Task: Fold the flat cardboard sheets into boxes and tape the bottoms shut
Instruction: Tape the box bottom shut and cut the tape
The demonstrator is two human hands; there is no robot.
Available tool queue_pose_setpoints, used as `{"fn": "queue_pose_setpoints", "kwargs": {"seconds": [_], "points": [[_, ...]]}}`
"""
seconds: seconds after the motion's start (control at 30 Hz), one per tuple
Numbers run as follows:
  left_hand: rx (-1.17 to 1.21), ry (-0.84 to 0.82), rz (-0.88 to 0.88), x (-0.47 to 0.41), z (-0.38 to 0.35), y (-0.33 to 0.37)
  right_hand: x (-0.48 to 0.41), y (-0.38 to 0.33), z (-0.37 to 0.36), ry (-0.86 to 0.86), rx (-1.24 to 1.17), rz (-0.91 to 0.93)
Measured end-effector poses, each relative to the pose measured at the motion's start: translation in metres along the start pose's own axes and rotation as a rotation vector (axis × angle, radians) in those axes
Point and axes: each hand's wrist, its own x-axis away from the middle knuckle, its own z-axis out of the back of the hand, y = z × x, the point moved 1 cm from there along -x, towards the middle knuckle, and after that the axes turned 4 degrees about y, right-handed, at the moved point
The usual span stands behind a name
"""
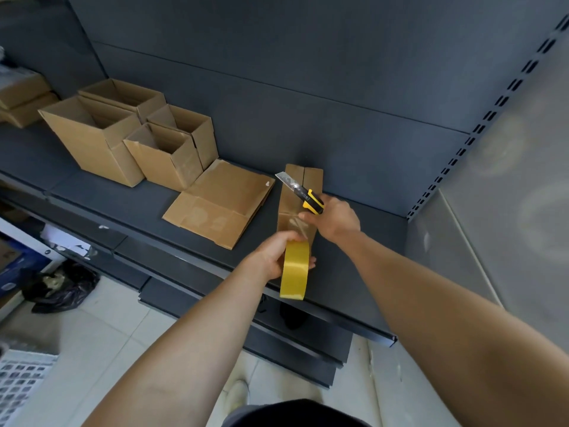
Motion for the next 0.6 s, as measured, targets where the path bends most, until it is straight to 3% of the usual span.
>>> {"fn": "queue_pose_setpoints", "kwargs": {"seconds": [0.4, 0.5, 0.6], "points": [[0.041, 0.076, 0.023, -0.011, 0.009, 0.002, 0.004, 0.000, 0.004, -0.038, -0.014, -0.001], [0.002, 0.141, 0.033, -0.017, 0.012, 0.007, 0.013, 0.011, 0.010, -0.058, 0.049, 0.076], [-0.002, 0.132, 0.050, -0.019, 0.012, 0.010, 0.030, 0.029, 0.007, 0.054, 0.102, 0.230]]}}
